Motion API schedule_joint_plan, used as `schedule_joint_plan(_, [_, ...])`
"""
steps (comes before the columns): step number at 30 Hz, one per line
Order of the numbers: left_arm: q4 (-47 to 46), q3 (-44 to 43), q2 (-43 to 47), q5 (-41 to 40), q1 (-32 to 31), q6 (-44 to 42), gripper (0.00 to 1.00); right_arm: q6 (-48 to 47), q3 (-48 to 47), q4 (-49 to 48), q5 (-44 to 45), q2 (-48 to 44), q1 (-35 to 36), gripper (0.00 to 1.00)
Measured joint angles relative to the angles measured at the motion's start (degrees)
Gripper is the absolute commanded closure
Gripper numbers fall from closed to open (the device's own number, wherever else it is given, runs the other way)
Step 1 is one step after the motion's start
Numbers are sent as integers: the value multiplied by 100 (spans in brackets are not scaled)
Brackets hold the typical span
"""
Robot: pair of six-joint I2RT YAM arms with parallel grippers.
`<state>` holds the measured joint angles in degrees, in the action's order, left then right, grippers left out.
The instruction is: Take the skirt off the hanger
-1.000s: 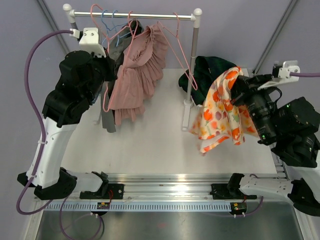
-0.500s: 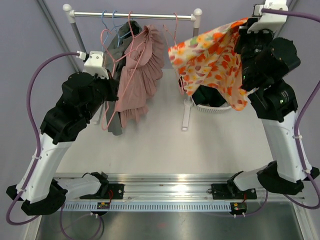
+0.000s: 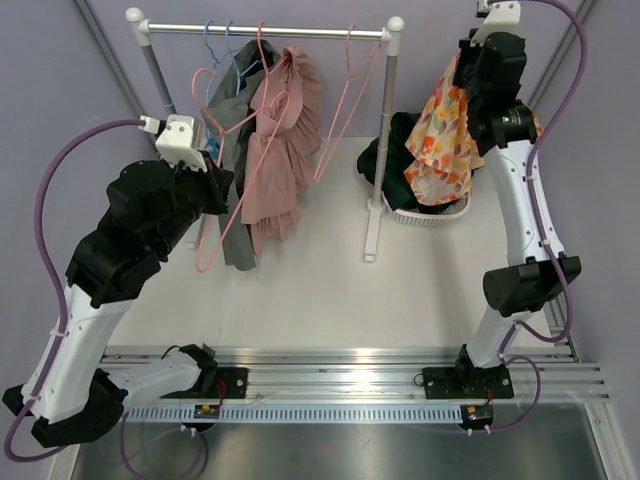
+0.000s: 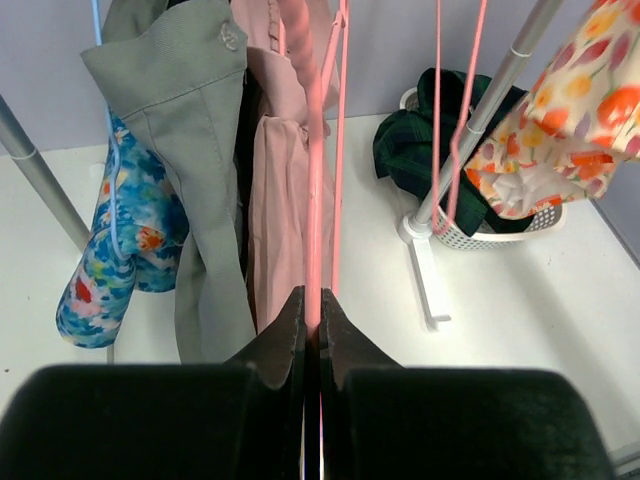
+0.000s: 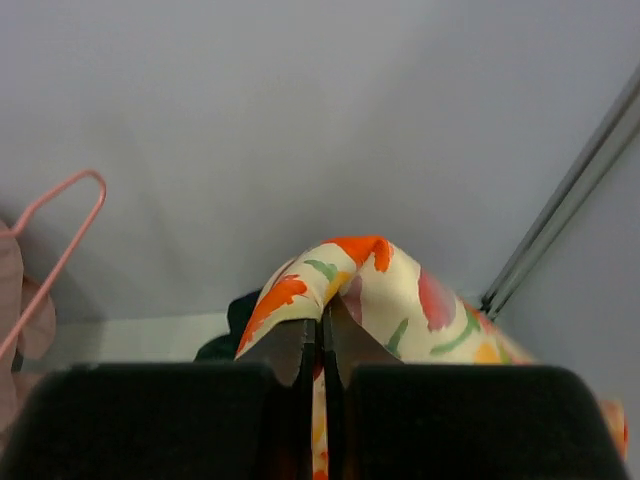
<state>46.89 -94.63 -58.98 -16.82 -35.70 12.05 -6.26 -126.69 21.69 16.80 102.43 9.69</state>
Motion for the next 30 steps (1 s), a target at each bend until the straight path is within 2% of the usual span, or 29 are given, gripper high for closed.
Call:
schedule_joint_plan(2, [26, -55, -122, -4, -85, 22, 100, 201, 428, -83, -243, 101, -37, 100])
schedule_joint_plan(7, [85, -474, -719, -162, -619, 20, 100, 896, 2614, -706, -702, -131, -48, 100])
schedule_joint_plan(8, [92, -568, -859, -188, -686, 17, 100, 1073, 3014, -699, -782, -160, -48, 92])
schedule_joint_plan(9, [94, -671, -1008, -214, -756, 15, 100, 1292, 3375, -669, -914, -166, -48, 36])
schedule_joint_plan(10, [107, -776, -1154, -238, -793, 13, 100, 1486, 3622, -603, -1040, -166, -50, 1])
schedule_joint_plan(14, [138, -1296, -1672, -411, -817, -94, 100, 2013, 4745, -627, -1637, -505, -42, 0])
schedule_joint_plan(19, [238, -2181, -2216, -743, -817, -404, 100, 2531, 6599, -872, -2107, -2059, -33, 1])
schedule_joint_plan(25, [94, -3259, -3123, -890, -647, -828, 100, 2850, 7184, -1019, -2605, -3711, -33, 1])
schedule_joint_plan(30, [-92, -3915, -4050, -531, -76, -844, 100, 2942, 7438, -1016, -2931, -4658, -31, 1])
